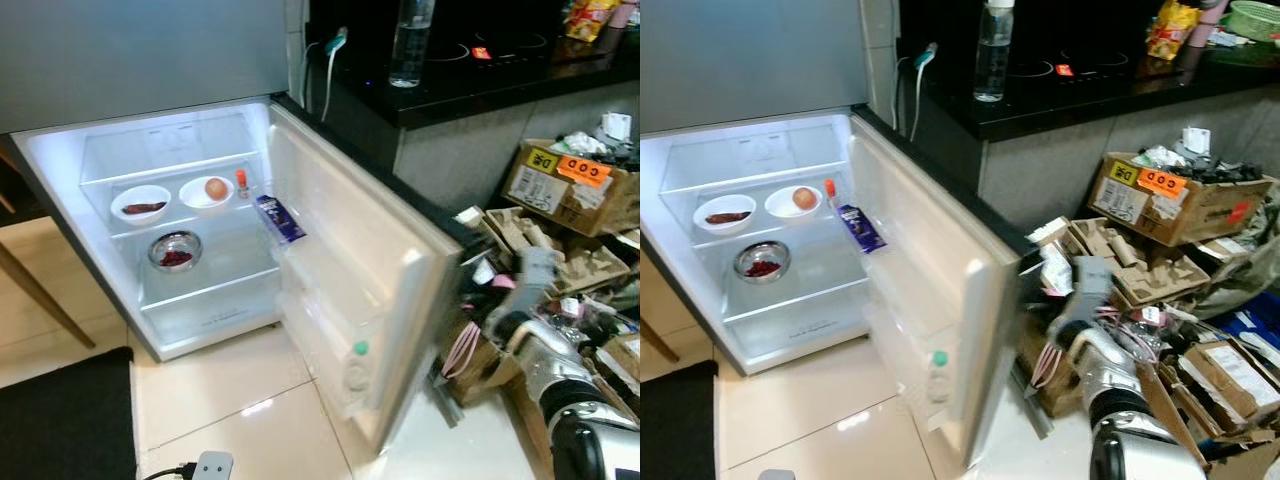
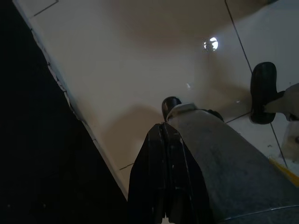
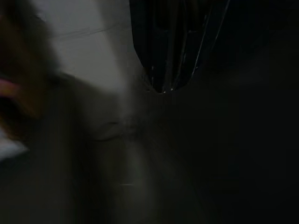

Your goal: Restocking fridge

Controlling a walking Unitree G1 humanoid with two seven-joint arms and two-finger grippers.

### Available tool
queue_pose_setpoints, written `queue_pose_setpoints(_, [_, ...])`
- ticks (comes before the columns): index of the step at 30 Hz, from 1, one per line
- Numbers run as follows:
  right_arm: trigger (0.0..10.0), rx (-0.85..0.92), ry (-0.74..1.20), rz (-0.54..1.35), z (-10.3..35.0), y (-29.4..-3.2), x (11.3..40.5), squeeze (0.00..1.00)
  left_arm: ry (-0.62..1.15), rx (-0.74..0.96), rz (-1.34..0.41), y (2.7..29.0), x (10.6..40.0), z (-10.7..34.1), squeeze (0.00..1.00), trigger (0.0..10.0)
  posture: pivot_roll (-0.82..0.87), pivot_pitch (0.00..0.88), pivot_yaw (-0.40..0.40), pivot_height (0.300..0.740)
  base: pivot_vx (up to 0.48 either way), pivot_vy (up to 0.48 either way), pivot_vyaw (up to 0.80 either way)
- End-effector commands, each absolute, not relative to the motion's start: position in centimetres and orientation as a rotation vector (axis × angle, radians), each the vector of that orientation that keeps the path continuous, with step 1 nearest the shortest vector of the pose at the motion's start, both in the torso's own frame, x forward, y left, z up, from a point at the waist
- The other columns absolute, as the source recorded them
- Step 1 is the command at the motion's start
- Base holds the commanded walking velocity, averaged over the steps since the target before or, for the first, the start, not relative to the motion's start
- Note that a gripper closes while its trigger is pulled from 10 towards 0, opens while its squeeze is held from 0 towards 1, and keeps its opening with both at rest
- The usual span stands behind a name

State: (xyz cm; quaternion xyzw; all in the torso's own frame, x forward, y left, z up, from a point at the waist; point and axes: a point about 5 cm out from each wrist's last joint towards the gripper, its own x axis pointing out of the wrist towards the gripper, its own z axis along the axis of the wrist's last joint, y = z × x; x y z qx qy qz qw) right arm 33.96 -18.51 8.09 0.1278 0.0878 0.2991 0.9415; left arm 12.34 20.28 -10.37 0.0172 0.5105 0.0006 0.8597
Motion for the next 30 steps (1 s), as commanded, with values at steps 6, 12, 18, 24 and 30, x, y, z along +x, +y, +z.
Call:
queue_pose_setpoints(6, [10.0, 0.289, 0.12, 1.261, 10.2, -11.3, 31.2, 0.0, 1.094, 0.037, 0.023, 21.1, 11.6, -10.5, 0.0, 10.0, -0.09, 0.0, -0.008, 0.735, 0.0, 0.0, 0.0])
queue_pose_setpoints(12, [10.0, 0.367, 0.078, 1.41, 11.2, -8.6, 29.9, 0.0, 1.099, 0.029, 0.018, 20.7, 11.5, -10.6, 0.0, 10.0, -0.09, 0.0, -0.007, 0.735, 0.0, 0.0, 0.0])
queue_pose_setpoints(18, [10.0, 0.183, 0.249, 1.158, 6.7, -11.2, 30.4, 0.0, 1.103, 0.027, 0.013, 20.4, 11.4, -10.7, 0.0, 10.0, -0.09, 0.0, -0.01, 0.735, 0.0, 0.0, 0.0])
queue_pose_setpoints(24, [10.0, 0.133, 0.43, 0.752, 3.2, -14.9, 30.2, 0.0, 1.106, 0.029, 0.013, 20.4, 11.3, -10.7, 0.0, 10.0, -0.1, 0.0, -0.01, 0.735, 0.0, 0.0, 0.0])
queue_pose_setpoints(30, [10.0, 0.043, 0.681, 0.454, -1.8, -18.6, 26.6, 0.0, 1.104, 0.031, 0.015, 20.4, 11.4, -10.7, 0.0, 10.0, -0.09, 0.0, -0.011, 0.735, 0.0, 0.0, 0.09])
